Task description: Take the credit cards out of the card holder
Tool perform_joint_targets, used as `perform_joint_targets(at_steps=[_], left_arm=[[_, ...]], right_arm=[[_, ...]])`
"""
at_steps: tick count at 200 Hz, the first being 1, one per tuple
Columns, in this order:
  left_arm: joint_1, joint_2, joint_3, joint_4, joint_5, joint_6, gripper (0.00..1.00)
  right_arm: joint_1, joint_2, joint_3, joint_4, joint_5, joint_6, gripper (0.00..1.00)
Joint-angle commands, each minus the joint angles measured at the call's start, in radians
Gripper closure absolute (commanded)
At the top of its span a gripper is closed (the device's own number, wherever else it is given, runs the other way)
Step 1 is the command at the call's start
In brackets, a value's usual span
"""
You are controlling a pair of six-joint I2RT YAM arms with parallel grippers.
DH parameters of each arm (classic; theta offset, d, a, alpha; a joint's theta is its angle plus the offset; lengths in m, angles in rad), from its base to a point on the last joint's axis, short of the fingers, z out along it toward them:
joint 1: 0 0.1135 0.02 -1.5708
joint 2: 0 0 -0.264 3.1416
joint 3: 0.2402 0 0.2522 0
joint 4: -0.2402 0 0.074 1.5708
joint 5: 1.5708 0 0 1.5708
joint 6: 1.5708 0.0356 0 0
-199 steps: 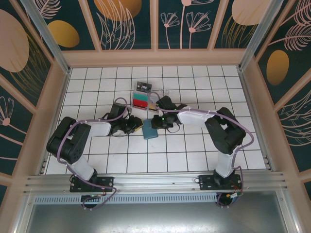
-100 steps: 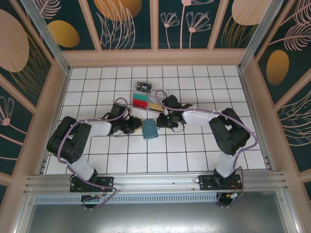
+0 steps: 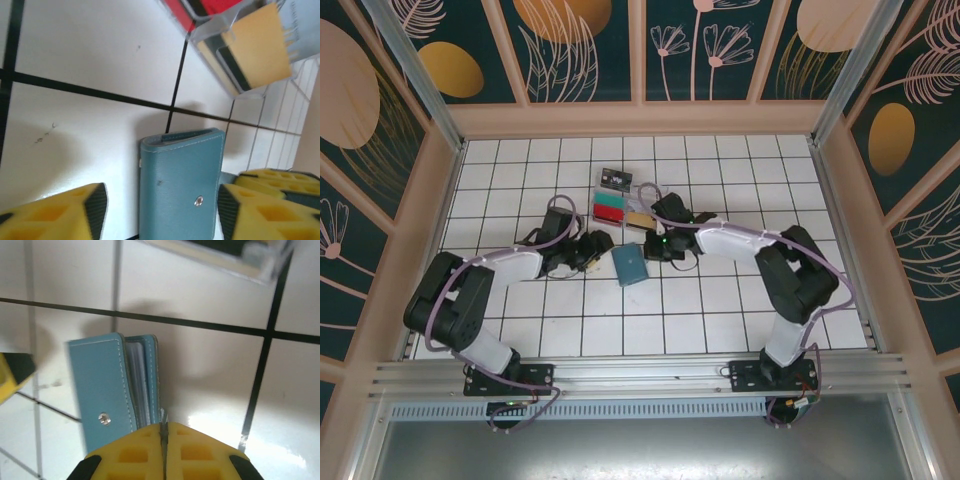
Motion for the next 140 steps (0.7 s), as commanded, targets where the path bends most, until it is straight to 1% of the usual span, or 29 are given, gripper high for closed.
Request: perform_joint_targets(at_steps=[1, 25, 45, 54, 61, 72, 109, 129, 140], left_arm=[[0.017, -0.055, 0.018, -0.050, -0.053, 0.010, 0.27], [0.030, -0.098, 0.004, -0.068, -0.108, -0.006, 0.17], [0.034, -0.132, -0.004, -0.101, -0.171, -0.016, 0.13], [0.034, -0.149, -0.011, -0.116, -0.200, -0.020, 0.11], [0.036, -0.161, -0.016, -0.125, -0.215, -0.019, 0.05], [0.036, -0.173, -0.024, -0.128, -0.223, -0.017, 0.04], [0.036, -0.176, -0.021, -0.115, -0.184, 0.033, 0.04], [0.035, -0.158, -0.020, -0.064, -0.108, 0.051, 0.05], [0.033, -0.141, -0.020, -0.029, -0.056, 0.051, 0.08]], right_arm=[[0.016, -0.110, 0.063, -0.026, -0.013, -0.049, 1.00], [0.030, -0.120, 0.084, -0.005, -0.089, -0.076, 1.00], [0.042, -0.085, 0.099, 0.004, -0.114, -0.073, 1.00], [0.044, -0.070, 0.100, 0.008, -0.107, -0.068, 1.00], [0.044, -0.060, 0.100, 0.005, -0.094, -0.062, 1.00], [0.041, -0.052, 0.097, -0.005, -0.062, -0.050, 1.00], [-0.027, -0.099, 0.039, -0.008, -0.021, 0.003, 1.00], [-0.073, -0.139, -0.017, -0.011, -0.032, 0.003, 1.00], [-0.094, -0.149, -0.045, -0.025, -0.033, -0.006, 1.00]])
